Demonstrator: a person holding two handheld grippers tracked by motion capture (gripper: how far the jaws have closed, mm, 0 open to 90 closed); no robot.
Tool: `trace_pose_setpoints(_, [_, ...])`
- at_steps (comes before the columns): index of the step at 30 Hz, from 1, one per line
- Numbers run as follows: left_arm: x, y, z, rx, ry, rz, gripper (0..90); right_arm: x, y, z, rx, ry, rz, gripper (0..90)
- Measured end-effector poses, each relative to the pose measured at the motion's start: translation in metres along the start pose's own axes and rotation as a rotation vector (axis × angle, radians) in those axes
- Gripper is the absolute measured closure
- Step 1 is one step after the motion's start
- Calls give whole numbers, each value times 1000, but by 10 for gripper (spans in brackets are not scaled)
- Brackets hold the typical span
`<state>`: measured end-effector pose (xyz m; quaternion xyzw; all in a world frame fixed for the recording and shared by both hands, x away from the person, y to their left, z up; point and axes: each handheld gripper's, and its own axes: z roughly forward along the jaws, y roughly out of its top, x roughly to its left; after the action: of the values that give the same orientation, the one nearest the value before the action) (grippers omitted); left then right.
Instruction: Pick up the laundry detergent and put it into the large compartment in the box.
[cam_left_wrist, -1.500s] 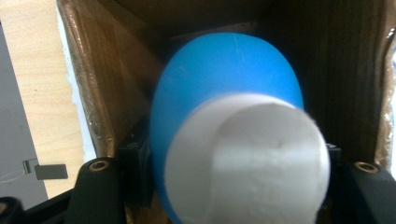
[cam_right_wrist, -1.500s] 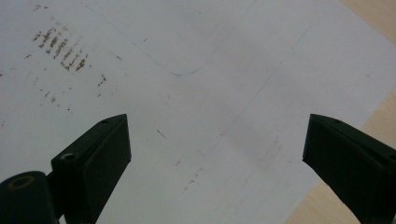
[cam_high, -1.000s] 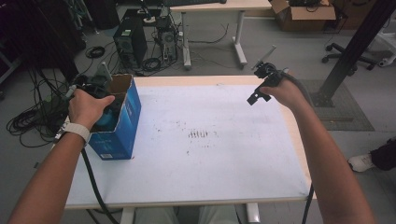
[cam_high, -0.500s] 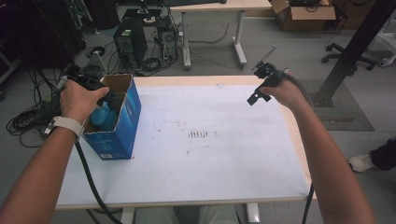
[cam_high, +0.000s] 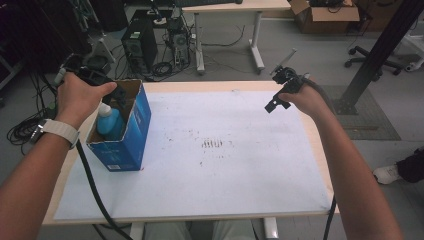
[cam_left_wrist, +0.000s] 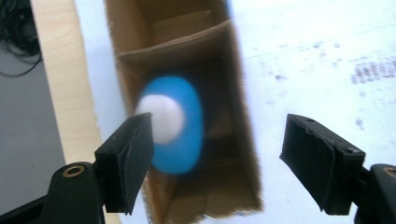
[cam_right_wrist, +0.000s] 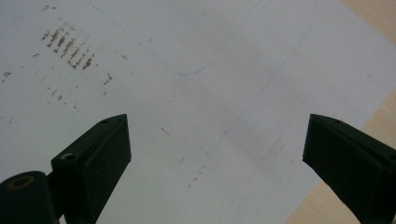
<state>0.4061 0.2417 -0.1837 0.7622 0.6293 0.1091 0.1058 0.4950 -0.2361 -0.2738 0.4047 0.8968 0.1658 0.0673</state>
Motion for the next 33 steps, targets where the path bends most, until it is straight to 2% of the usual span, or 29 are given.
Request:
trace_pose_setpoints(5, [-13,-1,-9,-14,-22,32,241,1,0,-1,-2,-3,-2,77])
trace_pose_setpoints(13, [-38,-9,-18,-47,-67,107,241,1,-1,-3,-5,-1,1,77])
trace_pose_setpoints(21, [-62,-16,-23,-39,-97,186,239,1,-2,-4,-8,-2,4,77])
trace_pose_setpoints(29, [-85,-25,-20,-24,-132,271,235,2,-2,-4,-9,-2,-1,77])
trace_pose_setpoints(31, [-91,-27,-18,-26,-151,285,208,3,-2,-4,-8,-3,-2,77])
trace_pose_setpoints(33, [-96,-28,-16,-21,-157,298,131,4,-2,-4,-6,-1,-5,77])
